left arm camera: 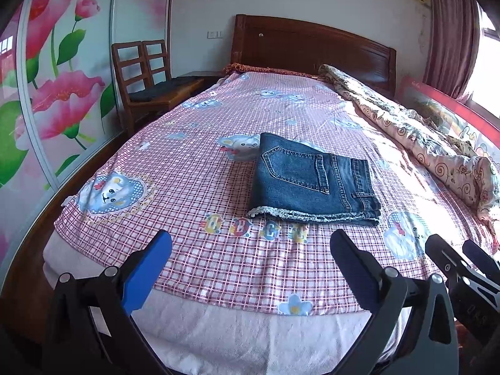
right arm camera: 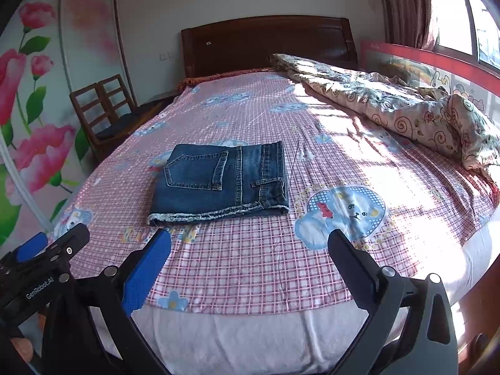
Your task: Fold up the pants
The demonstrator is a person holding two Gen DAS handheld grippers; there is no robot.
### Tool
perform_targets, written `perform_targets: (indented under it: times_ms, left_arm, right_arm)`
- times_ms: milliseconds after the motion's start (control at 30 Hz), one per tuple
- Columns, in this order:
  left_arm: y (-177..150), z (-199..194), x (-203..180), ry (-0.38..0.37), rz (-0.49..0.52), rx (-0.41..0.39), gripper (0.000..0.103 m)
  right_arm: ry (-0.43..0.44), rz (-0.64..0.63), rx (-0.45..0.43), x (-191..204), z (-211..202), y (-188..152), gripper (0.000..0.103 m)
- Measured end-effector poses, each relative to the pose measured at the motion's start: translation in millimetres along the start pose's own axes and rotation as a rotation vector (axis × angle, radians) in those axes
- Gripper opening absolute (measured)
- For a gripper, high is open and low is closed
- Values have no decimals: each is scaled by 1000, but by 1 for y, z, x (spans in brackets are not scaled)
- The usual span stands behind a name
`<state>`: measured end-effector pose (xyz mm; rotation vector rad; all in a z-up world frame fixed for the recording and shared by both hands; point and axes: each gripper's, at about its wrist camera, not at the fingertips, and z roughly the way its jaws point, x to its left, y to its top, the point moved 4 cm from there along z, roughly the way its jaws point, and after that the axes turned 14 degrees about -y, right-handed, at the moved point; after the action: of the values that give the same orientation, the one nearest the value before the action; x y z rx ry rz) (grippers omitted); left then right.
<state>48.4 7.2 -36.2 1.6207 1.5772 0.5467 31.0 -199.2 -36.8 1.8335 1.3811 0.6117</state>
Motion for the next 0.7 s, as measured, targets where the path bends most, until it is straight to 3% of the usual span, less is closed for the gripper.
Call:
perform_targets:
  times_ms: [167, 233, 367, 700]
  left_arm:
    - [-1, 5, -4, 5, 29, 34, 101]
    - [-2, 1, -6, 35, 39, 6, 101]
    - [-1, 1, -8, 0, 12, 4, 101]
    - [-4, 4, -8, -6, 25, 23, 101]
  right_arm:
    - [-7, -14, 0, 2, 0, 0, 100]
    - [-10, -24, -1, 4, -1, 1, 100]
    - [-15, -34, -9, 5, -3, 1, 100]
    - [-15, -35, -3, 4, -1, 0, 100]
